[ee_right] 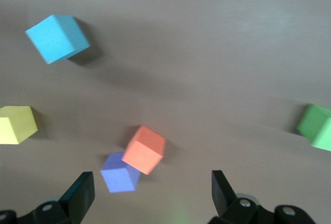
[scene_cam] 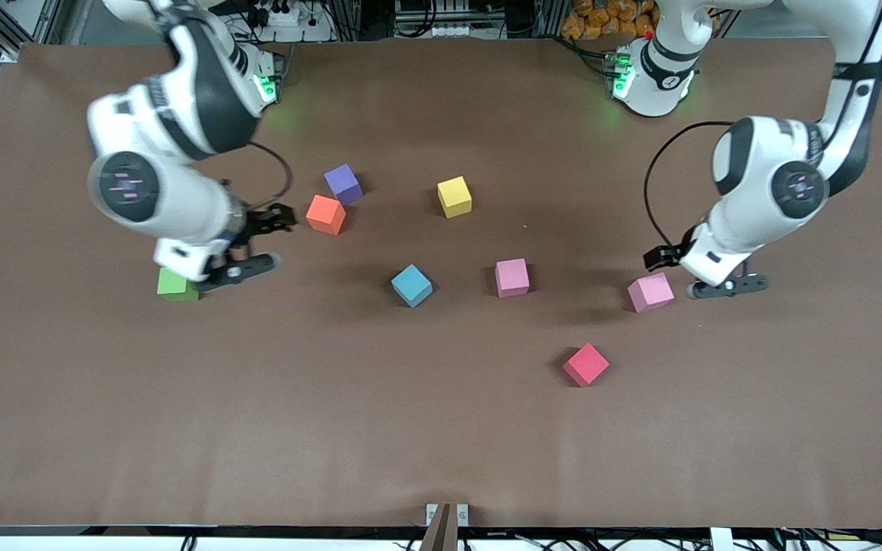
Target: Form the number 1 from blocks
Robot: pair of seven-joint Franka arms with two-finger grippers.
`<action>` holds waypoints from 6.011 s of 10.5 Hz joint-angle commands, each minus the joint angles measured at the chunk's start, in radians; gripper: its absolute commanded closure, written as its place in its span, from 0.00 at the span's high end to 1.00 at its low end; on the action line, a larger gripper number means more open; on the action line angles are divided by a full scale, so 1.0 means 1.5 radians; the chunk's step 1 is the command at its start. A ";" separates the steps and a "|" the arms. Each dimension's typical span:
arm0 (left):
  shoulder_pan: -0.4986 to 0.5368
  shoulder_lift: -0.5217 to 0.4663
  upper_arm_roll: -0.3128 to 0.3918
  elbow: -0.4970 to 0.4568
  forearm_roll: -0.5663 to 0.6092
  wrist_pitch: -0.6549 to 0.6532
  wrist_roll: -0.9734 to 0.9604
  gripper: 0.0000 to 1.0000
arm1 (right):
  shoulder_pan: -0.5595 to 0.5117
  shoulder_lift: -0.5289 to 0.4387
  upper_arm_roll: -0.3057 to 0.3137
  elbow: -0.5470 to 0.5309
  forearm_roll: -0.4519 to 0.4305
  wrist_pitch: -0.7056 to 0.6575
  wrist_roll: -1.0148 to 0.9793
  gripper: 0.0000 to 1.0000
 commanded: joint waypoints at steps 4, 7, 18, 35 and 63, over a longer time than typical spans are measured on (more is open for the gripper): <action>0.005 0.074 0.001 0.016 0.040 0.068 -0.029 1.00 | 0.196 -0.029 -0.004 -0.181 0.051 0.261 0.208 1.00; 0.011 0.109 0.003 0.038 0.039 0.069 -0.061 1.00 | 0.275 -0.011 -0.003 -0.214 0.110 0.315 0.218 1.00; 0.001 0.193 0.003 0.084 0.040 0.070 -0.112 1.00 | 0.386 0.184 -0.003 -0.073 0.113 0.388 0.334 1.00; 0.003 0.108 -0.025 0.071 0.042 0.037 -0.096 0.00 | 0.486 0.134 -0.042 -0.135 0.109 0.334 0.522 0.37; -0.254 0.212 -0.256 0.198 0.096 -0.019 -0.548 0.00 | 0.029 -0.032 -0.047 -0.222 0.065 0.131 0.275 1.00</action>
